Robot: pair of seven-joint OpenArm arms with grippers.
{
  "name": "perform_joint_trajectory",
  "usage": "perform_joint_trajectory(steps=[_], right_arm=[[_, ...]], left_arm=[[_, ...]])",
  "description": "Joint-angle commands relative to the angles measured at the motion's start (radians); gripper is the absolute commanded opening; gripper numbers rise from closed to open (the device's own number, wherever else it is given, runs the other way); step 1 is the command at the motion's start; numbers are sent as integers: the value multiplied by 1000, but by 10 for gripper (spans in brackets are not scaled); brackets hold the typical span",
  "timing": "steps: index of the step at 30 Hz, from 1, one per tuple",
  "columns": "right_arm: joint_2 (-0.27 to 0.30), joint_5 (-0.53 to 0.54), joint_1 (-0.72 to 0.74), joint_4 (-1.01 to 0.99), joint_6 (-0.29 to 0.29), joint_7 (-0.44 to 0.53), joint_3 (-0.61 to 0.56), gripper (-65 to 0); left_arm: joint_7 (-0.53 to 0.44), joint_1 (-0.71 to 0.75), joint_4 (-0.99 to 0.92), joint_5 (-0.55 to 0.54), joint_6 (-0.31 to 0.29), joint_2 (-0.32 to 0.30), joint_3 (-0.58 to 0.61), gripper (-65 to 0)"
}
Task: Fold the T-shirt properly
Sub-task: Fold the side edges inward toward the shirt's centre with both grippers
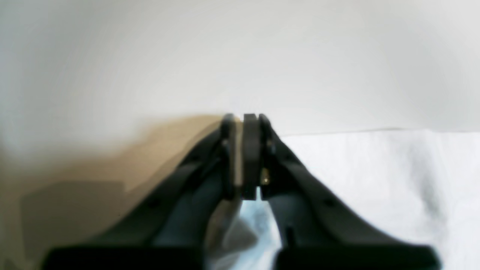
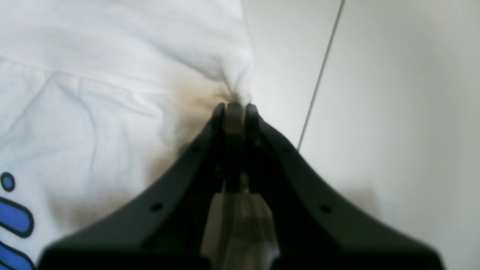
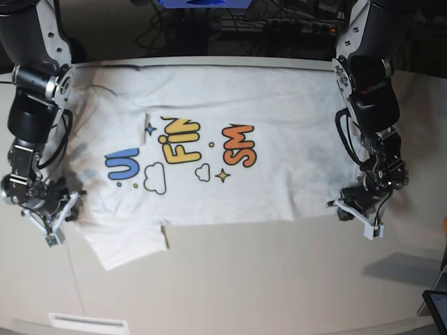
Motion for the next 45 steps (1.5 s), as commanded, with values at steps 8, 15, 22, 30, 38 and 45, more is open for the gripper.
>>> perform_joint_trajectory(steps=[8,15,22,30,38,45], right_arm=[[9,-12,16,6,2,23,0,-647],[9,-10,18,20,2,57,7,-647],[-6,-10,13,121,2,80,67,-647],[-6,-12,-25,204,2,76,81,-647],[-6,-12,-74,341,2,-4,81,-647],[-6,-15,-105,428,2,-98,79,-647]], left_arm=[[81,6,58,30,-10,4,-2,-650],[196,18,245,29,-12,8,-2,-650],[288,40,417,29,-12,9,-2,-650],[294,93,509,29,-12,8,-2,-650],[295,136,578,29,-48,4,-2,-650],[386,161,687,29,-61,4,-2,-650]])
